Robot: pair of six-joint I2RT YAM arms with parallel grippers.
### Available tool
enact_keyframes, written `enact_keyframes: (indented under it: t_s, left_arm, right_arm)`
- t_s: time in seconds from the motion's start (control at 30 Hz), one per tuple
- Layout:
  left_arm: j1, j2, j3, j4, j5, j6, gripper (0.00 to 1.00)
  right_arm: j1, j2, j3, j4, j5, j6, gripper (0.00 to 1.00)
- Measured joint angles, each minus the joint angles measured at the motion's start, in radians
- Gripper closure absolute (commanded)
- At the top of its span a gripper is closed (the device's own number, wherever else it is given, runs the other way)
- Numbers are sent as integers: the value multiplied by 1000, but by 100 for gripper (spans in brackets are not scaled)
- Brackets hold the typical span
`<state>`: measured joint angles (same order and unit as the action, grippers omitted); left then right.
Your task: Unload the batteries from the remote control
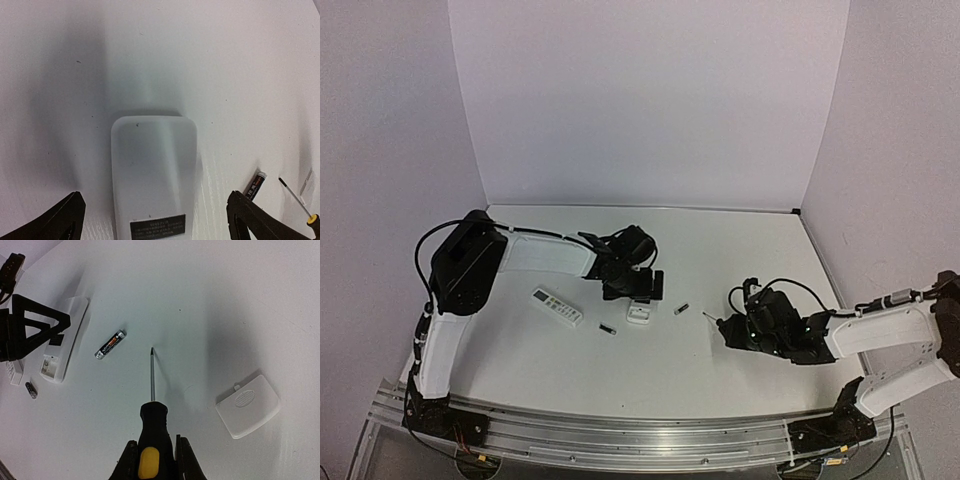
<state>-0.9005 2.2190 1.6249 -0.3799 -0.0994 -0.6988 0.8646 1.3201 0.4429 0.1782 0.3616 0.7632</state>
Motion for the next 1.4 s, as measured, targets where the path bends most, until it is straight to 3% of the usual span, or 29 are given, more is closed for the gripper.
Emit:
enact_keyframes:
  t_s: [0.23,0.43,0.53,0.6,0.77,0.93,1.03,1.17,1.3,1.4]
  left_arm:
    - [0,-124,-36,-19,-30,18,0]
    - [2,-383,-222,2,-137,10,0]
    - [21,-533,-343,17,-176,-8,0]
    - [56,-615,-409,19,-184,-19,0]
    - [189,-772,-598,10,-207,-59,0]
    - [282,-925,-765,-13,-219,-86,0]
    - [373,-1023,-851,-4,-224,-81,0]
    - [585,-1107,-954,57,-209,-25,0]
    - [784,-1121,-1047,173,-183,43,0]
    - [846,-1138,-1116,289,-181,92,0]
  right_arm:
    - [0,0,-8,4,-16,21,66]
    - [0,0,-19,-3,-51,24,52]
    - [0,-4,-19,-10,-67,16,38]
    - [0,-13,-18,-25,-77,10,19]
    - [0,-88,21,-156,-59,-20,15]
    - [-14,-235,109,-373,53,-52,2]
    - [-122,-359,136,-511,98,-83,2]
    - [-435,-507,135,-651,116,-150,2]
    - [-642,-492,123,-696,136,-224,2]
    - [-682,-430,105,-697,168,-280,2]
